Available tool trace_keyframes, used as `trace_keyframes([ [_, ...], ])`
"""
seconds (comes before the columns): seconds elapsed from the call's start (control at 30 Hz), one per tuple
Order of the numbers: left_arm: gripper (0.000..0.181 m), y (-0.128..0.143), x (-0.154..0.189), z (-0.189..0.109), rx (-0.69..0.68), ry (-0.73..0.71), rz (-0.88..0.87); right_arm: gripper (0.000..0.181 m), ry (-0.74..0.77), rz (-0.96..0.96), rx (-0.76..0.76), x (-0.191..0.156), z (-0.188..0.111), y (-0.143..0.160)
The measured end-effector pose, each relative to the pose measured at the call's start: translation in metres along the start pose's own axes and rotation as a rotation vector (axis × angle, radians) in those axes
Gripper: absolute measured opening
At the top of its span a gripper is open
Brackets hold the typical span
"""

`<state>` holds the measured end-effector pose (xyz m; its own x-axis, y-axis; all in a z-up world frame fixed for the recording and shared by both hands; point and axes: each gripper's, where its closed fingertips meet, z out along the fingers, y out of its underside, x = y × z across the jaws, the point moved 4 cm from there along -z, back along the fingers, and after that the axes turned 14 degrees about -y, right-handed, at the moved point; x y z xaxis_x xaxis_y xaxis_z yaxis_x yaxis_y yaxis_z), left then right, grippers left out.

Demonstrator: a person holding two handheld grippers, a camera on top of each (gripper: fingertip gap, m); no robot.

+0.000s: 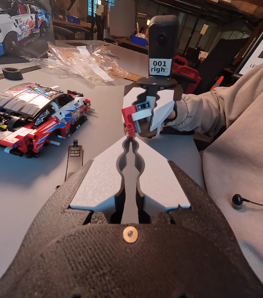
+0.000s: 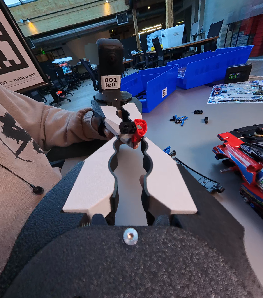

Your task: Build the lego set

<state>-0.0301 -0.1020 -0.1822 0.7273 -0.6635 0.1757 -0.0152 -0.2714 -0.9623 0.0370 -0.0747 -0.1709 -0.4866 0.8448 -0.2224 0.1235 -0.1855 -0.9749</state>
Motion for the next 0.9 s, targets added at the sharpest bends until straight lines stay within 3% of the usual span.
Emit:
trace_keyframes([
  [0.13,0.000,0.003,-0.006,0.001,-0.011,-0.034,-0.002,0.024,0.045,-0.037,-0.042,0.005,-0.001,0.002],
  [0.27,0.013,0.000,-0.016,-0.004,0.008,-0.066,-0.014,0.023,0.130,-0.136,-0.114,0.011,-0.007,0.005],
  [0.47,0.029,-0.002,-0.008,-0.004,0.027,0.003,-0.018,0.024,0.177,-0.323,-0.307,0.009,0.002,0.023],
  [0.6,0.041,0.009,0.006,0.002,-0.040,0.042,0.061,0.024,0.165,-0.435,-0.422,0.002,0.011,0.037],
  [0.73,0.033,0.019,0.009,0.005,-0.106,0.018,0.171,0.023,0.148,-0.457,-0.455,-0.001,0.015,0.043],
  [0.9,0.031,0.014,0.004,0.002,-0.107,-0.010,0.174,0.023,0.160,-0.405,-0.410,0.004,0.013,0.038],
])
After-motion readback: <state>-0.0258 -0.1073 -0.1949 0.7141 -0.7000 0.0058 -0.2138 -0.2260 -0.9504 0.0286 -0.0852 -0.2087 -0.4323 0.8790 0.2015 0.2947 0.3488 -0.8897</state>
